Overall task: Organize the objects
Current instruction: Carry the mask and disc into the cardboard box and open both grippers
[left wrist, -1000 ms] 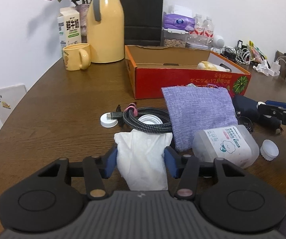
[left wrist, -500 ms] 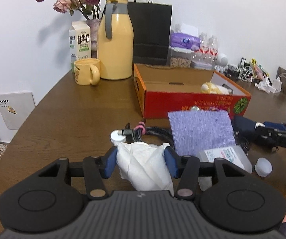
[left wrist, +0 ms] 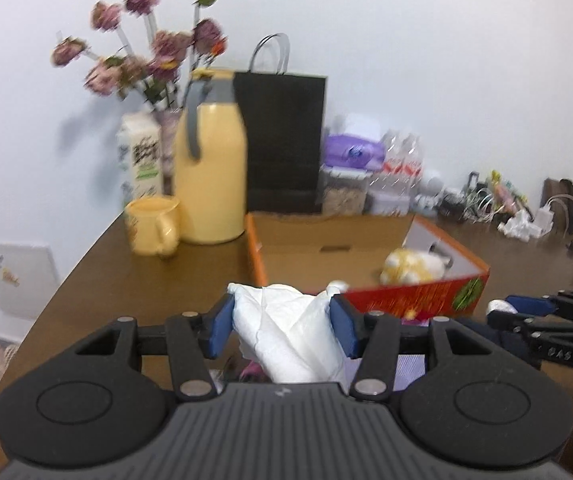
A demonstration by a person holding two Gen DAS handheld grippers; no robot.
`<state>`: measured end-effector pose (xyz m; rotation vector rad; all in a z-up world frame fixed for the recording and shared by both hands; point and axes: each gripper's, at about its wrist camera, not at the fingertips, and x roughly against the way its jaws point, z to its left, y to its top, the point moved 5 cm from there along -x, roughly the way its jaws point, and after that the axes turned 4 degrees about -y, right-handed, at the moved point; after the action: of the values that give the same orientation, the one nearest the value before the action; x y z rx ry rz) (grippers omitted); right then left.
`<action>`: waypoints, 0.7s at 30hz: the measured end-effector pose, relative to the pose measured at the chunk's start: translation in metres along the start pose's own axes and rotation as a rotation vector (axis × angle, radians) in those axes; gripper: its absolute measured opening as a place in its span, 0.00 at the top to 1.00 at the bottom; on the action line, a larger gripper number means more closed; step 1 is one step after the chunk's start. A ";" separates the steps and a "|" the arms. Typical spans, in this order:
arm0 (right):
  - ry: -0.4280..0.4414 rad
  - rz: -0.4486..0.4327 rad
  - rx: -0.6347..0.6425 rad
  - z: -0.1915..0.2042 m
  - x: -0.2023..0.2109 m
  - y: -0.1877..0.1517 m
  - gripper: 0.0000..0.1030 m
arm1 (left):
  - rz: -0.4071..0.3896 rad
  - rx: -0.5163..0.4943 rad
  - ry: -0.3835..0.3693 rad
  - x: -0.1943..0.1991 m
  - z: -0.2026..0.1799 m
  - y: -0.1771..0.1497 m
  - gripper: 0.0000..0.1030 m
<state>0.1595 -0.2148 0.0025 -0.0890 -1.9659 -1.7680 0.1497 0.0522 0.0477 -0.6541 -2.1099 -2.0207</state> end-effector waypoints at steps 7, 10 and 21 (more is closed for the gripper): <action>0.007 -0.059 0.040 0.003 -0.029 0.040 0.63 | -0.009 -0.010 -0.064 -0.051 -0.026 0.031 0.49; 0.016 -0.068 0.050 0.007 -0.050 0.057 0.63 | -0.005 -0.015 -0.068 -0.075 -0.035 0.041 0.49; 0.005 -0.014 0.014 0.016 -0.139 0.093 0.63 | -0.015 -0.003 0.006 -0.157 -0.040 0.069 0.49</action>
<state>0.3103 -0.1469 0.0321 -0.0663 -1.9804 -1.7611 0.3104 -0.0198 0.0520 -0.6344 -2.1151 -2.0314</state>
